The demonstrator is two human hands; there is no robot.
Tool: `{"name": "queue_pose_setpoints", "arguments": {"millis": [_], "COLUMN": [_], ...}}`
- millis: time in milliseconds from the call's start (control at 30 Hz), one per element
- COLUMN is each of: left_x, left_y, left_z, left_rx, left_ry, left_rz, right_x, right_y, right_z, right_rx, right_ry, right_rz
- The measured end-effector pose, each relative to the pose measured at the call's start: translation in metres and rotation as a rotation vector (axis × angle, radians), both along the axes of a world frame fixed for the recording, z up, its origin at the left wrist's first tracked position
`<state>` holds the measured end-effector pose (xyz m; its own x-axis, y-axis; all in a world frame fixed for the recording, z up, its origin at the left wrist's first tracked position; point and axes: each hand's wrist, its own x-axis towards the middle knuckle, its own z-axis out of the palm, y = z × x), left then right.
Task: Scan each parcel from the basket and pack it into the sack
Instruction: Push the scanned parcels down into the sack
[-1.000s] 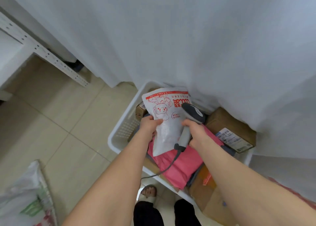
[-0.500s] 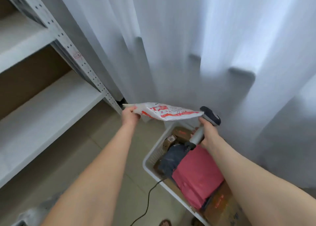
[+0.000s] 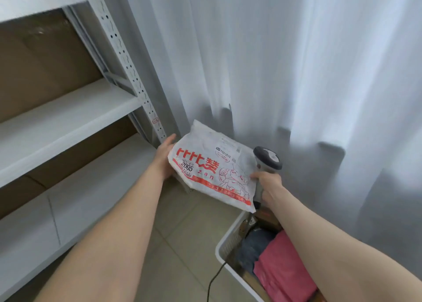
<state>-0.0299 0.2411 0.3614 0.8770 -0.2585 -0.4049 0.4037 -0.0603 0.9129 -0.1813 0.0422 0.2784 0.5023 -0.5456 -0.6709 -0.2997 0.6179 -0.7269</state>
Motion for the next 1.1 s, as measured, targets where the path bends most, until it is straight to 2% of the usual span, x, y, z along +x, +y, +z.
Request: {"name": "queue_pose_setpoints", "arguments": {"millis": [67, 133, 233, 433, 500, 567, 667, 800, 1000, 1100], "left_x": [0.006, 0.008, 0.001, -0.007, -0.01, -0.012, -0.008, -0.006, -0.006, -0.007], "left_y": [0.015, 0.027, 0.035, 0.031, 0.027, 0.022, 0.014, 0.004, -0.002, -0.003], "left_z": [0.011, 0.02, 0.027, 0.018, 0.018, 0.021, 0.022, 0.025, 0.024, 0.022], "left_rx": [0.093, 0.189, 0.361, 0.516, 0.511, 0.418, 0.312, 0.46, 0.382, 0.34], "left_ry": [0.074, 0.144, 0.136, 0.022, 0.024, 0.01, -0.058, -0.268, -0.075, -0.063], "left_rz": [-0.034, -0.219, -0.356, -0.244, -0.256, -0.244, -0.092, -0.031, -0.049, -0.082], "right_x": [0.005, 0.01, 0.017, 0.018, 0.016, 0.015, 0.016, 0.017, 0.015, 0.013], "right_y": [0.005, 0.007, 0.009, 0.014, 0.015, 0.017, 0.019, 0.023, 0.024, 0.022], "right_z": [0.008, 0.015, 0.024, 0.037, 0.039, 0.04, 0.042, 0.045, 0.048, 0.048], "right_rx": [-0.062, -0.102, -0.145, -0.279, -0.309, -0.358, -0.424, -0.481, -0.478, -0.424], "right_ry": [-0.021, -0.038, -0.036, -0.039, -0.033, -0.013, 0.022, 0.037, 0.014, -0.003], "right_rz": [-0.06, -0.091, -0.073, -0.005, -0.013, -0.016, -0.009, 0.03, 0.076, 0.055]}}
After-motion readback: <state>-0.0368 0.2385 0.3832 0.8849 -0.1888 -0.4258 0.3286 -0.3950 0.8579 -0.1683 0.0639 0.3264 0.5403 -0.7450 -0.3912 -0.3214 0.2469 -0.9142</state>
